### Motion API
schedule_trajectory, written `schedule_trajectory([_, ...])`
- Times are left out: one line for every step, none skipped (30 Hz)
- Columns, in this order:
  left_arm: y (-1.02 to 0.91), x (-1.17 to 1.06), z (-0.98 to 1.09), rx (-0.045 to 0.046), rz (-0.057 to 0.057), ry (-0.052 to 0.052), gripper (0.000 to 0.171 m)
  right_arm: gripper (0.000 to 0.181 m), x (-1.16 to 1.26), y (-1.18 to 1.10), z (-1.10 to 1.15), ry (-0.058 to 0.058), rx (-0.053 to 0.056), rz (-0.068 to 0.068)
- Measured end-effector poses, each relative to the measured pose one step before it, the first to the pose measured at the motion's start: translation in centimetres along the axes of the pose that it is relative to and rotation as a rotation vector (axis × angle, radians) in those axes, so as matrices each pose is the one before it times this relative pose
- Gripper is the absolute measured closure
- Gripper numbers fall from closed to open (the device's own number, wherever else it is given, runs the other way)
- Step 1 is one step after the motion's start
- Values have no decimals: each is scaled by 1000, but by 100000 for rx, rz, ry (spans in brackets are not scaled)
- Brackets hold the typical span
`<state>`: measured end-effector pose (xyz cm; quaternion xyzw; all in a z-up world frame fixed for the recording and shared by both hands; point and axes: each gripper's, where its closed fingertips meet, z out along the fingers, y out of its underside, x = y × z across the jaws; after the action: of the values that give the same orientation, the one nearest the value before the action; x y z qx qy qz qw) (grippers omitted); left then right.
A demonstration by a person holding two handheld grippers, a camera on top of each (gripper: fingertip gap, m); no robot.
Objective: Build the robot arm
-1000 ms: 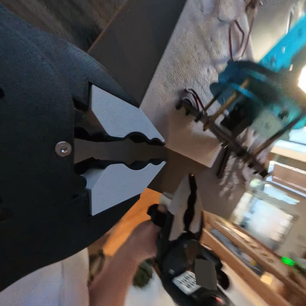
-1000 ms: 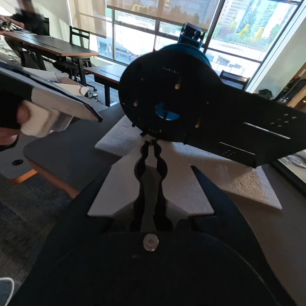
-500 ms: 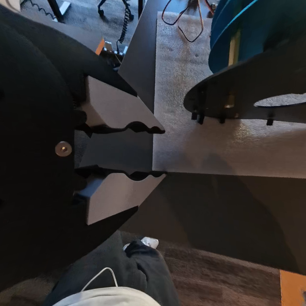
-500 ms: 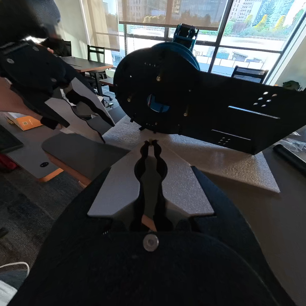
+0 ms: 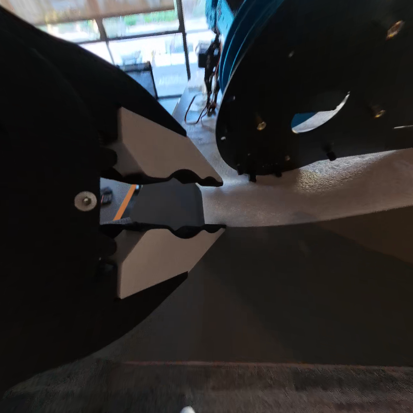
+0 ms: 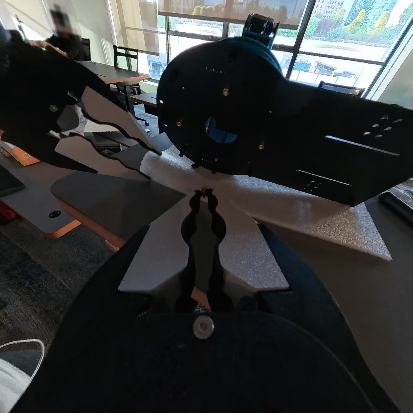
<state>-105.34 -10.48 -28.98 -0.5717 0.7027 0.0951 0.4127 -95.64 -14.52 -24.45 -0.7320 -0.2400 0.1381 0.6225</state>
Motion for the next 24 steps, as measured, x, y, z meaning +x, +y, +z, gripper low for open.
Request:
schedule_trajectory([56,-221,-207,1030,4709,-2163,140,176,-123,33,91,-397,-384,-176])
schedule_trajectory([-20,-217,-217,1649,3921,-1455,141,176,-60,-25,68,-133,-127,-474])
schedule_trajectory([-63,-204,-168,1913,3361,-759,142,176,-20,-25,61,28,-182,-389])
schedule_trajectory([-18,-186,-61,1437,3330,-278,143,176,-4,-13,81,-49,-266,-39])
schedule_trajectory([9,-87,73,923,3117,573,142,176,-9,-25,91,-75,-178,171])
schedule_trajectory([-1,49,144,893,2574,1616,142,176,-24,-21,97,-129,-239,47])
schedule_trajectory([40,48,180,829,2107,1475,141,176,8,-14,51,119,-332,-401])
schedule_trajectory([121,-20,141,584,2111,956,141,176,-5,4,29,153,-402,-813])
schedule_trajectory([110,20,57,849,2442,940,141,176,-50,57,27,-82,-693,-1026])
schedule_trajectory([30,-48,-17,1295,2490,270,141,176,-18,98,68,115,-801,-1285])
schedule_trajectory([35,-48,25,1024,2179,121,141,176,-3,157,110,256,-884,-1348])
schedule_trajectory([18,43,75,568,2298,602,141,176,-66,213,186,-70,-1172,-1069])
schedule_trajectory([30,52,65,574,3176,394,141,176,-90,213,220,-284,-1308,-552])
schedule_trajectory([68,33,10,654,3873,111,141,176,-84,160,197,-191,-1085,-180])
schedule_trajectory([163,-5,-26,475,3582,-111,142,176,-74,95,147,-98,-784,47])
schedule_trajectory([295,-98,1,-59,2685,-559,143,176,-64,9,82,12,-295,-119])
schedule_trajectory([444,-113,86,-729,2028,-617,145,176,-20,36,65,317,-233,-319])
schedule_trajectory([476,-69,160,-853,1931,-491,146,176,2,92,67,364,-494,-124])
schedule_trajectory([266,-90,169,-54,1705,-757,146,176,-41,90,102,7,-439,164])
schedule_trajectory([-72,-88,110,1067,1007,-910,146,176,-53,65,103,-76,-389,408])
schedule_trajectory([-306,-6,82,1603,326,-667,147,176,-13,38,91,117,-297,319])
schedule_trajectory([-272,76,99,1121,114,-550,147,176,-13,-7,78,194,-209,-35])
schedule_trajectory([-141,118,103,458,-27,-581,148,176,14,-2,57,278,-278,-188])
schedule_trajectory([-132,148,66,530,-1002,-717,151,176,26,2,56,274,-200,-159])
